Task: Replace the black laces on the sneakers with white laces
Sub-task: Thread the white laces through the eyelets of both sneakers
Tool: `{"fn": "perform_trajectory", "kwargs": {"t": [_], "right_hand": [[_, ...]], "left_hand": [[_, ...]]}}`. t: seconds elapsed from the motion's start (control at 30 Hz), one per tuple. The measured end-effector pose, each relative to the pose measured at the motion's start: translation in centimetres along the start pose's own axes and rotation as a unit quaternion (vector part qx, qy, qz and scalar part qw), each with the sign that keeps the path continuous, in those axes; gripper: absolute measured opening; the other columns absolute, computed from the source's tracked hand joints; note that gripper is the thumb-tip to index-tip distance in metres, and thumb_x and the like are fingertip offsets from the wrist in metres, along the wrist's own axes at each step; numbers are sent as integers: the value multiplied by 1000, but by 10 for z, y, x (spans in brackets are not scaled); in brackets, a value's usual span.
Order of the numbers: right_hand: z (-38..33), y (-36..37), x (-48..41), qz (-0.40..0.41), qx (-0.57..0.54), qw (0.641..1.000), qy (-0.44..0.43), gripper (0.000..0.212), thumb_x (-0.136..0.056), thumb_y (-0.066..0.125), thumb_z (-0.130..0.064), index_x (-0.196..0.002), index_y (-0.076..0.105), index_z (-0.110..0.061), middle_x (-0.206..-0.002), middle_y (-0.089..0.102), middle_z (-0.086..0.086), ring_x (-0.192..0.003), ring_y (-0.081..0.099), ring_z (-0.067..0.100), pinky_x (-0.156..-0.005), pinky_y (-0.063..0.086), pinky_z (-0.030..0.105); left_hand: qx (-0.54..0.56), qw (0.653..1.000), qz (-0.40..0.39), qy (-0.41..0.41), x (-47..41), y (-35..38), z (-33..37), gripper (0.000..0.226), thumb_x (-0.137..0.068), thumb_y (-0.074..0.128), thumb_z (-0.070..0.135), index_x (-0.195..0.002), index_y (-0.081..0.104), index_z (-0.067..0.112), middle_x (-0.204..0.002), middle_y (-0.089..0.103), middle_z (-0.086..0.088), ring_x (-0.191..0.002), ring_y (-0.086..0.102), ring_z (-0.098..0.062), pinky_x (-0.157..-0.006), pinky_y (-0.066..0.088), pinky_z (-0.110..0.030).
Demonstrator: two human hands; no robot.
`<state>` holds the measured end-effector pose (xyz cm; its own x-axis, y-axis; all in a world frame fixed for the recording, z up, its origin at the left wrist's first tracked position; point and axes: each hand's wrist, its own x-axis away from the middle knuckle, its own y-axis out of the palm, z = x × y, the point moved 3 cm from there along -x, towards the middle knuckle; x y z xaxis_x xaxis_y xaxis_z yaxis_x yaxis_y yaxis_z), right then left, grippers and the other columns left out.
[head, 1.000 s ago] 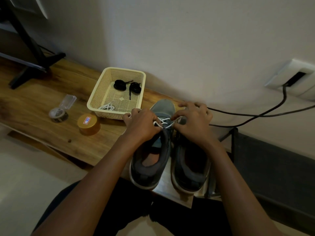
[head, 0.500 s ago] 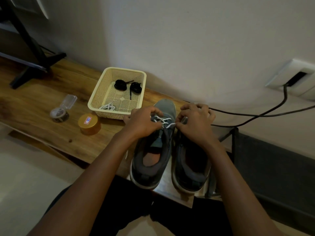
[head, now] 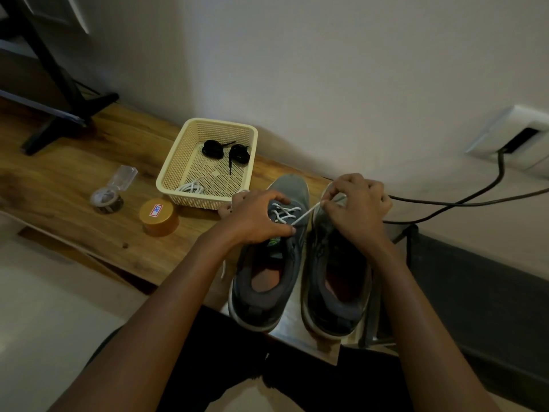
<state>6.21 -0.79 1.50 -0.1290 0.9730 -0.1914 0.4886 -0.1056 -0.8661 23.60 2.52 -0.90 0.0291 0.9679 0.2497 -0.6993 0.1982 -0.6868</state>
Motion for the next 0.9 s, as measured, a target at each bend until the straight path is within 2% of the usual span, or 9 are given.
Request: {"fn": "perform_trajectory", "kwargs": {"t": [0.1,0.23,0.3,0.5,0.6,0.7,0.8,0.83,0.9], "right_hand": [[-11,6,3,-16,48,997,-50,18,-78,64,-23,-92,70,-32,-128,50,-9,-122,30,25,-106,16,43],[-21,19,10,-91,148,980,-102,18,-81,63,-34,-97,71,-36,-139,41,-12,-134,20,27,-111,4,52],[-22,20,10,-96,146,979,-105,16,-83,63,-37,-95,72,-33,-138,43,-13,-136,18,26,-112,1,52],[-12,9,4,-70,41,995,-64,8,-81,68,-36,-83,74,-30,-116,56,-17,-126,29,20,-109,6,46],[-14,8,4,-84,17,995,-56,5,-82,68,-32,-78,70,-30,-91,58,-19,-114,43,14,-110,6,44],[-15,5,1,-106,-52,992,-49,16,-79,71,-24,-67,66,-34,-66,57,-25,-92,59,8,-107,25,53],[-14,-6,-6,-82,-149,985,-22,16,-71,73,-28,-60,67,-39,-63,65,-19,-80,64,11,-94,41,56],[-16,-11,-7,-69,-189,979,-14,15,-70,73,-27,-61,69,-38,-64,67,-15,-76,64,12,-92,44,54],[-24,-24,-10,-52,-272,961,-3,18,-72,76,-15,-62,70,-29,-62,68,-6,-66,62,10,-83,52,39]], "left_hand": [[-8,1000,12,2,-1,-1,-1,54,-59,77,53,-106,52,46,-125,50,3,-124,41,-23,-103,34,-49],[-28,999,37,7,-2,-2,-2,47,-69,77,44,-111,56,43,-124,54,3,-126,38,-23,-105,30,-47],[-42,999,28,-3,-1,-2,-2,48,-72,74,43,-117,55,41,-127,52,4,-129,34,-24,-105,28,-45],[-54,998,6,-17,1,-3,1,46,-74,73,41,-117,57,39,-135,47,1,-129,33,-26,-106,29,-46],[-64,998,6,-13,0,-2,1,46,-75,72,42,-118,57,40,-136,46,1,-130,34,-26,-105,28,-43],[-84,996,4,-18,0,-2,0,47,-75,72,46,-119,56,39,-136,46,2,-131,32,-25,-100,26,-40],[-15,999,29,-19,-2,-6,-5,38,-74,68,56,-107,60,38,-125,57,3,-126,42,-26,-104,32,-43],[33,997,65,-11,-2,-9,-3,29,-78,65,54,-101,61,37,-118,61,3,-120,48,-25,-102,38,-44],[142,980,139,14,1,-20,5,13,-90,60,31,-102,65,27,-106,64,5,-106,57,-14,-91,48,-26]]}}
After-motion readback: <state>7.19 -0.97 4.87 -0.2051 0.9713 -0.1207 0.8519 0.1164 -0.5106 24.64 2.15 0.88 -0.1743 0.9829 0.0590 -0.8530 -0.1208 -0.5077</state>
